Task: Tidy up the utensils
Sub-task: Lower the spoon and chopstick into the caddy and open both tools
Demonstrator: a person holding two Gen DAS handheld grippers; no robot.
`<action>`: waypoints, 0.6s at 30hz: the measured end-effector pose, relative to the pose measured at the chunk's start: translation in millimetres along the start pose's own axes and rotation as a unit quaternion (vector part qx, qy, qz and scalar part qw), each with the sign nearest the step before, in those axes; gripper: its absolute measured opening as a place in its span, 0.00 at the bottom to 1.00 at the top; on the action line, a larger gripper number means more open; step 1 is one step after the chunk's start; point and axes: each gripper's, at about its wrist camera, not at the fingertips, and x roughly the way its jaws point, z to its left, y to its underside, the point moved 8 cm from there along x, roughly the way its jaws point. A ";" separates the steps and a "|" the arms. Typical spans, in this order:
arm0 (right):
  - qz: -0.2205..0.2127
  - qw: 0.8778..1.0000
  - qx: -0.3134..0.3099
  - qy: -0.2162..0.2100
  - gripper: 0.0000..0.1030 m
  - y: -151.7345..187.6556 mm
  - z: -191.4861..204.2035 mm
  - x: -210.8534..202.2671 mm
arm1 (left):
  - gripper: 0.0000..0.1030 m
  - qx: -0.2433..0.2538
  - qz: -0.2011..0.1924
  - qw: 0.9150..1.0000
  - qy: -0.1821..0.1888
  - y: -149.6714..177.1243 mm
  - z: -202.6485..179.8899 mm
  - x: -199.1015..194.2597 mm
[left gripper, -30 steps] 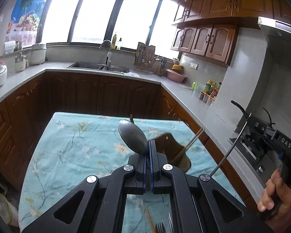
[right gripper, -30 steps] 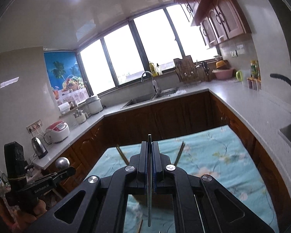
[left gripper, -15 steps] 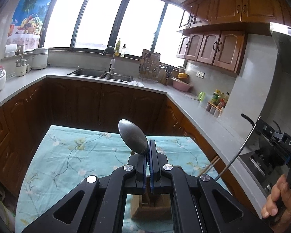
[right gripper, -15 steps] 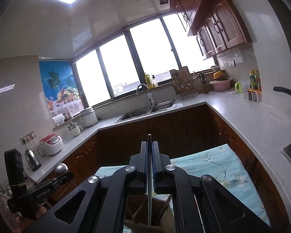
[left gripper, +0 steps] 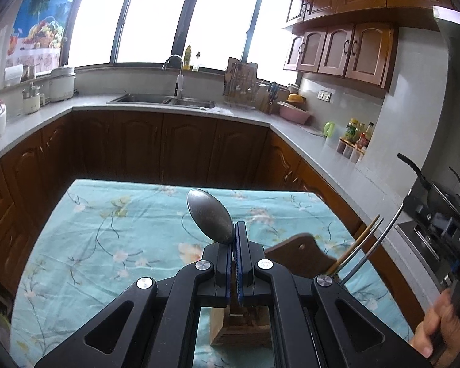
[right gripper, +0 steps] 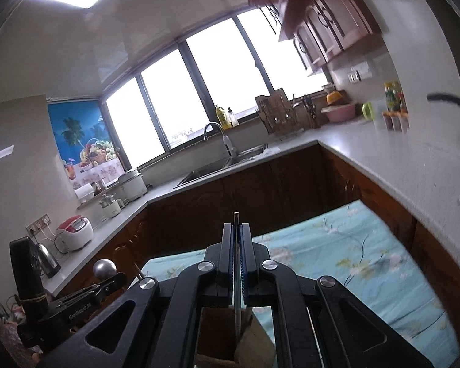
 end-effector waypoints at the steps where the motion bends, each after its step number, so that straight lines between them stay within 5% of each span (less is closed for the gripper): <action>1: 0.002 1.000 0.002 0.002 0.03 5.2 -2.1 0.6 | 0.01 -0.002 0.001 1.000 0.000 1.1 0.9 3.6; 18: 0.033 0.999 0.033 0.003 0.04 36.2 -18.0 15.0 | 0.01 -0.013 0.035 0.999 0.005 17.6 16.5 31.1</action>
